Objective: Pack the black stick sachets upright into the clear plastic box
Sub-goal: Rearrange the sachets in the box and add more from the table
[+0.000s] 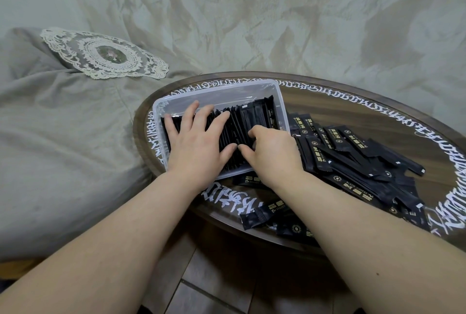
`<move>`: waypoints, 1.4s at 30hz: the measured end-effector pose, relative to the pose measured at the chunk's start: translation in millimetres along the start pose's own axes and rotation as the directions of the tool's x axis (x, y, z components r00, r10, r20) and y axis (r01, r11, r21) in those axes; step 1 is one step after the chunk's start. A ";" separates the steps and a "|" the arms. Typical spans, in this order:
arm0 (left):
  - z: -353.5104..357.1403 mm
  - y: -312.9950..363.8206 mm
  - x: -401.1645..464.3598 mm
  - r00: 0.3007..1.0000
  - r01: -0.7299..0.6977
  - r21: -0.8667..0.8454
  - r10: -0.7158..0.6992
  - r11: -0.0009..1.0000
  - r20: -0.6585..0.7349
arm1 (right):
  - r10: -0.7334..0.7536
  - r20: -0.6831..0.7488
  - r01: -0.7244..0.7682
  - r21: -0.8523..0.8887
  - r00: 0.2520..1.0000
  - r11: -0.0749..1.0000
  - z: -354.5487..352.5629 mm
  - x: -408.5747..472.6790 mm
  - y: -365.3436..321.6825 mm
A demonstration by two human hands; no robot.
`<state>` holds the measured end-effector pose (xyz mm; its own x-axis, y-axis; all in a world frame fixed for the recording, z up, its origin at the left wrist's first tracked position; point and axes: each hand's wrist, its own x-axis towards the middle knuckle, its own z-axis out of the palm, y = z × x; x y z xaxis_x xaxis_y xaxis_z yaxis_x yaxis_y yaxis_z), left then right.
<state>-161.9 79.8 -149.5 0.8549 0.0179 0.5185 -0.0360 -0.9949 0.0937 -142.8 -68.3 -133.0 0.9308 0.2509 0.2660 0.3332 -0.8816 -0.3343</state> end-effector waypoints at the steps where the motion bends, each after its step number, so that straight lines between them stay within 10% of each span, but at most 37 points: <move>1: 0.3 0.1 0.1 1.000 0.001 -0.001 -0.001 1.000 -0.003 | -0.010 -0.001 0.010 0.008 1.000 1.000 0.3 -0.4 0.2; 35: -0.1 -0.4 -0.6 0.997 -0.038 0.029 0.036 0.999 0.071 | -0.106 0.090 0.094 0.127 0.990 0.987 0.4 -8.0 12.3; 42: 1.0 -1.4 -0.4 0.996 -0.046 0.048 0.042 0.998 0.080 | 0.100 -0.142 -0.074 0.175 0.985 0.982 -3.9 -2.1 15.6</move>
<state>-161.7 81.1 -150.6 0.8913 -0.0315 0.4524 -0.0499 -0.9983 0.0288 -140.1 -84.2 -135.2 0.9285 0.1023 0.3570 0.2844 -0.8141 -0.5063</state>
